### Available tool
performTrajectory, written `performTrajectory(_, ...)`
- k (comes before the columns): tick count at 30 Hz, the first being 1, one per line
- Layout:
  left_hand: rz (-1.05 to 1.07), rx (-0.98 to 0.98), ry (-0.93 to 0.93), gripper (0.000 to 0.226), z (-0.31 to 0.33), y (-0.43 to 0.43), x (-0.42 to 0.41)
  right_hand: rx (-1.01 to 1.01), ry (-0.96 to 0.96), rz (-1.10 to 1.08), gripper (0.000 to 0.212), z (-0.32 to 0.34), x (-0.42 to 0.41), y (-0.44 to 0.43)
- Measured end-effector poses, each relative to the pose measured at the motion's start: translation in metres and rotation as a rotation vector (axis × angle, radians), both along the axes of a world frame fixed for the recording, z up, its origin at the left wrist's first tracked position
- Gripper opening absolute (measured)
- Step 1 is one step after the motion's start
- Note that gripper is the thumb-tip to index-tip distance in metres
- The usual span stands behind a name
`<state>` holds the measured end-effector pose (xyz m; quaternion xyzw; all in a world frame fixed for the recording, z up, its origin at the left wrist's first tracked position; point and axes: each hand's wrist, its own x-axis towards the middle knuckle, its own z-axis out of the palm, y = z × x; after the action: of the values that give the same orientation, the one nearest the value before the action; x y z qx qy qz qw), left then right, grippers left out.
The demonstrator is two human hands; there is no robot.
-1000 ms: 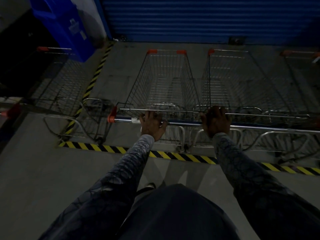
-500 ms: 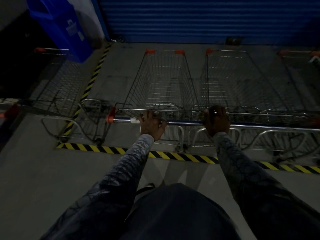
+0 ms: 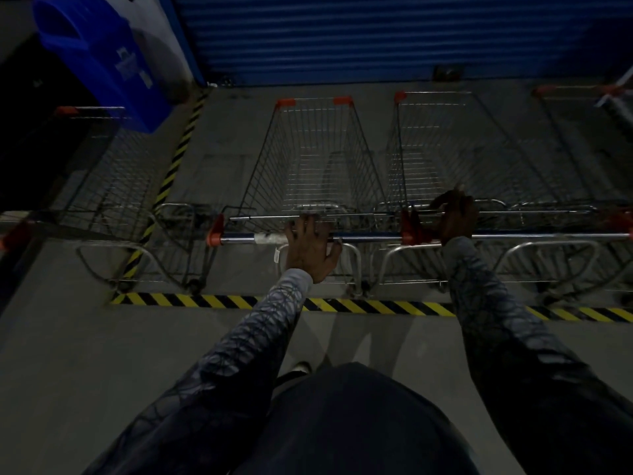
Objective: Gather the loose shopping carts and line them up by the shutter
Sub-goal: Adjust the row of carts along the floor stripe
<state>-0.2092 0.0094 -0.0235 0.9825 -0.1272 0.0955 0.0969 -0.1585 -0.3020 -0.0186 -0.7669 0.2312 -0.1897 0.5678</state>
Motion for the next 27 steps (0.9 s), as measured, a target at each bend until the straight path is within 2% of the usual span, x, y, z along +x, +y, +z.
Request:
performTrajectory(4, -0.028, 0.003, -0.005, 0.056, -0.001, -0.002, -0.006, -0.065, 0.007, -0.098, 0.063, -0.004, -0.013, -0.001)
performTrajectory(8, -0.014, 0.011, 0.002, 0.062, 0.001, 0.001, -0.007, -0.248, -0.053, -0.062, 0.072, -0.007, -0.028, 0.003)
performTrajectory(10, 0.006, 0.0, 0.02, 0.063, -0.001, 0.004, -0.007, -0.434, -0.061, 0.046, 0.073, -0.017, -0.03, 0.0)
performTrajectory(13, 0.05, -0.003, 0.035, 0.062, -0.008, 0.013, -0.005, -0.862, -0.01, 0.312, 0.067, -0.026, -0.044, 0.0)
performTrajectory(15, 0.072, 0.004, 0.038, 0.064, -0.011, 0.018, -0.005, -1.058, 0.015, 0.452, 0.074, -0.032, -0.055, -0.004)
performTrajectory(17, 0.069, 0.004, 0.045, 0.066, -0.013, 0.019, -0.005, -1.118, 0.024, 0.521, 0.079, -0.035, -0.06, -0.01)
performTrajectory(27, 0.108, 0.079, 0.076, 0.069, -0.019, 0.015, -0.005, -1.077, -0.059, 0.486, 0.061, -0.042, -0.057, -0.015)
